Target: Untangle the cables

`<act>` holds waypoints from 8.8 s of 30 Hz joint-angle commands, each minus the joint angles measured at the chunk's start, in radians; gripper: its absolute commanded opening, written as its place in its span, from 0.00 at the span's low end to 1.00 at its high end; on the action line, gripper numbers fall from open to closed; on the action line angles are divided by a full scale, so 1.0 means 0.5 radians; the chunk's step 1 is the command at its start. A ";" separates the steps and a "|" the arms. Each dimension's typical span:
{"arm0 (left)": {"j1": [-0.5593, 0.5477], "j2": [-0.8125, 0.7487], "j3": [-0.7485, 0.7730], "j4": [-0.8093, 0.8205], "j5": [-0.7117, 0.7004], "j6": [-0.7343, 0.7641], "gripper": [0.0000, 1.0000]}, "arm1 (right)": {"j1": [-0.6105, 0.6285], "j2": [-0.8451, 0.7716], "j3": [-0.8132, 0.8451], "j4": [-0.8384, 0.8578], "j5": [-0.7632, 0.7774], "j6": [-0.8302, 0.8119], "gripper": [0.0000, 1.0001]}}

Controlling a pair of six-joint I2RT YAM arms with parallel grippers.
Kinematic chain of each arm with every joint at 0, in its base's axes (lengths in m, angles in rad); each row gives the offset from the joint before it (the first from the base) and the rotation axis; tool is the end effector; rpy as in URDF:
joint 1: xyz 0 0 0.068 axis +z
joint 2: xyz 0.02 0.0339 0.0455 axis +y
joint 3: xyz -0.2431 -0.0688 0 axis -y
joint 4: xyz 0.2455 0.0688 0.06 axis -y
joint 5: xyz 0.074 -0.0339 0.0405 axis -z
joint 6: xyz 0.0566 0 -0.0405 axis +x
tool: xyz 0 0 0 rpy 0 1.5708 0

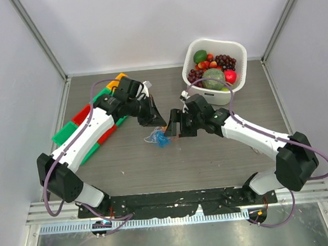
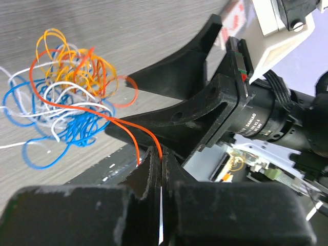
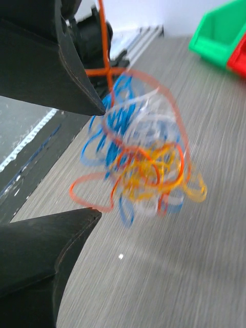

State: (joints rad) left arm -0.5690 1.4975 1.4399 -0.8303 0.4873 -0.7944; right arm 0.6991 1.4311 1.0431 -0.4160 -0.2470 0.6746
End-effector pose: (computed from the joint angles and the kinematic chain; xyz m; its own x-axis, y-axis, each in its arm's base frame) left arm 0.2629 -0.1996 0.3055 -0.9752 -0.1246 -0.1830 0.0418 0.7082 -0.7047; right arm 0.2403 0.2201 0.2241 -0.9013 0.0335 -0.4319 -0.2444 0.7838 0.5709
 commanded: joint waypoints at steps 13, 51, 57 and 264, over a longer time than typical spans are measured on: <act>-0.114 -0.179 0.335 0.538 0.406 -0.669 0.00 | -0.005 -0.083 -0.200 0.697 0.141 0.360 0.77; -0.141 -0.050 1.124 0.982 0.265 -0.945 0.00 | -0.128 -0.970 -0.310 0.820 0.430 -0.371 0.81; -0.151 -0.034 1.271 1.188 0.302 -1.065 0.00 | -0.125 -0.452 -0.196 0.954 0.681 0.037 0.47; 1.353 0.518 1.560 0.182 -0.257 -0.138 0.00 | -0.021 -1.488 -0.378 -0.444 0.709 -0.281 0.72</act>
State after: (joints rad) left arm 0.0826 1.7527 2.1567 -0.7963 0.3344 -0.8402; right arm 0.6914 0.6518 0.8047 -0.6827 0.0887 0.5514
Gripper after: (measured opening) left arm 0.014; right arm 0.717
